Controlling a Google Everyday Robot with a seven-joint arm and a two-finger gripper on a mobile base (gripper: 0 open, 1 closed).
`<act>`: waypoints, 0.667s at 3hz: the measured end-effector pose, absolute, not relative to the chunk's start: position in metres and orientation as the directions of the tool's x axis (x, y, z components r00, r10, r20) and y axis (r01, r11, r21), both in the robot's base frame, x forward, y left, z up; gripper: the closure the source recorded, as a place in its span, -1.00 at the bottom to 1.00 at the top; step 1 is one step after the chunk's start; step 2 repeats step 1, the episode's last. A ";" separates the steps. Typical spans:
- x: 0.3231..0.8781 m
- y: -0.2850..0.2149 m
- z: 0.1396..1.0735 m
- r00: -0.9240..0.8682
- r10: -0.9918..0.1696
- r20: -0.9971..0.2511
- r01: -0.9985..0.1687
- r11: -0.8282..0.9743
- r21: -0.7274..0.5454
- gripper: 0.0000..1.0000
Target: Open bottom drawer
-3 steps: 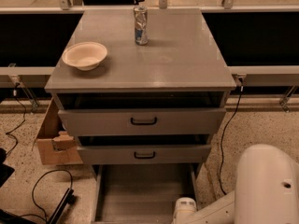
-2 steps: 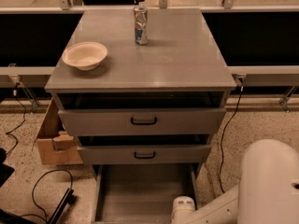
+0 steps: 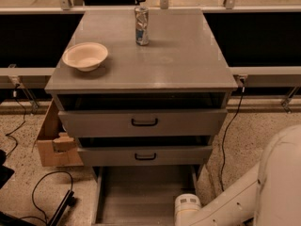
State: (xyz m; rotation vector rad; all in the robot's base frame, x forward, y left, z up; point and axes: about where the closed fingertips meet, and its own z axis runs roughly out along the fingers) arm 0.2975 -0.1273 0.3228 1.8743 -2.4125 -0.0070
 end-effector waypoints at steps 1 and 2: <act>0.280 -0.137 0.377 -0.195 -0.975 0.105 -0.978 0.202 0.052 -1.00; 0.280 -0.137 0.377 -0.195 -0.975 0.105 -0.978 0.202 0.052 -1.00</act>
Offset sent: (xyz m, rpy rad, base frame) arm 0.0000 0.0000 0.0000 0.0000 0.0000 0.0000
